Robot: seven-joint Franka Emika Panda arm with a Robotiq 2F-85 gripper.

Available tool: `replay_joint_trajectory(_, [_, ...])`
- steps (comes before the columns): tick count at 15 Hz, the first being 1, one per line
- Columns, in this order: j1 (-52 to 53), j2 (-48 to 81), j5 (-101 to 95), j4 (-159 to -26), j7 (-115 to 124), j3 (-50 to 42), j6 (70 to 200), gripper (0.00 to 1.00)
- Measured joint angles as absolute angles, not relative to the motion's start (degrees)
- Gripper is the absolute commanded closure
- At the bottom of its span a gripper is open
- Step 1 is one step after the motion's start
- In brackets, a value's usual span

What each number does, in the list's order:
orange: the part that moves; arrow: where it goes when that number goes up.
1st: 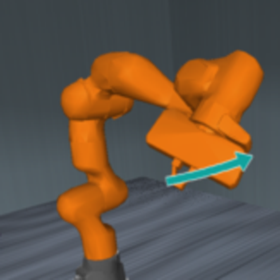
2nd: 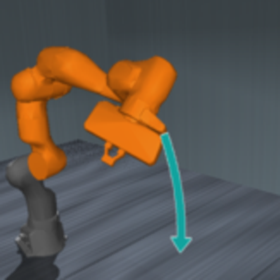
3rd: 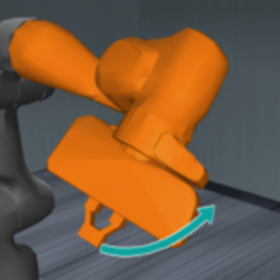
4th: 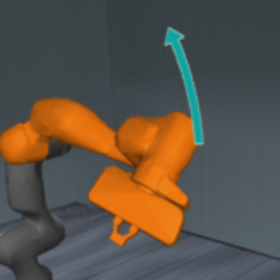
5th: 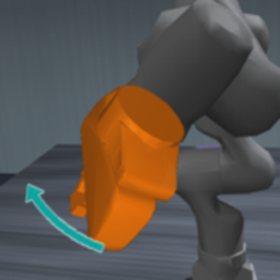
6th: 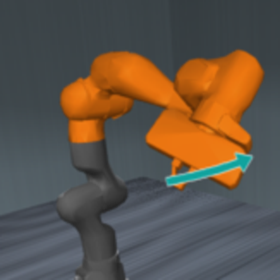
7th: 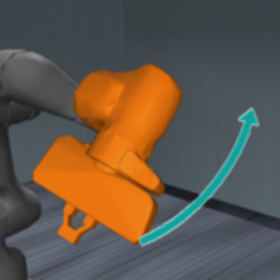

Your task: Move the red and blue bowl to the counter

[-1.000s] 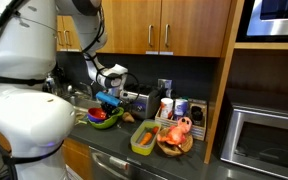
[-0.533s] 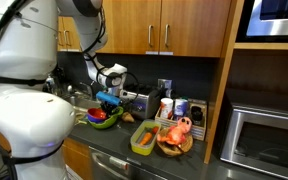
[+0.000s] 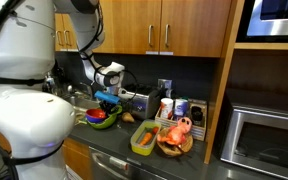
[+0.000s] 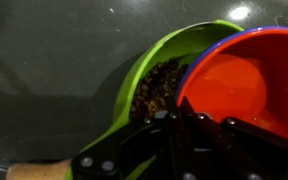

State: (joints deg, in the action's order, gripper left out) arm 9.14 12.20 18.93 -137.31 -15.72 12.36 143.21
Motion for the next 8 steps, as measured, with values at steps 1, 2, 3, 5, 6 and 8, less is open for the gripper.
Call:
replay_joint_trajectory(1, [9.14, 11.94, 18.93, -137.53, -15.72, 12.44, 143.57, 0.98])
replay_joint_trajectory(2, [9.14, 11.72, 18.93, -137.71, -15.72, 12.51, 143.85, 0.98])
replay_joint_trajectory(3, [9.14, 11.51, 18.93, -137.88, -15.72, 12.53, 144.12, 0.98])
replay_joint_trajectory(5, [9.14, 11.13, 18.96, -138.26, -15.72, 12.54, 145.08, 0.98])
replay_joint_trajectory(6, [9.13, 10.84, 19.03, -138.67, -15.72, 12.56, 145.79, 0.98])
replay_joint_trajectory(8, [9.13, 10.13, 19.22, -139.67, -15.73, 12.64, 147.35, 0.98])
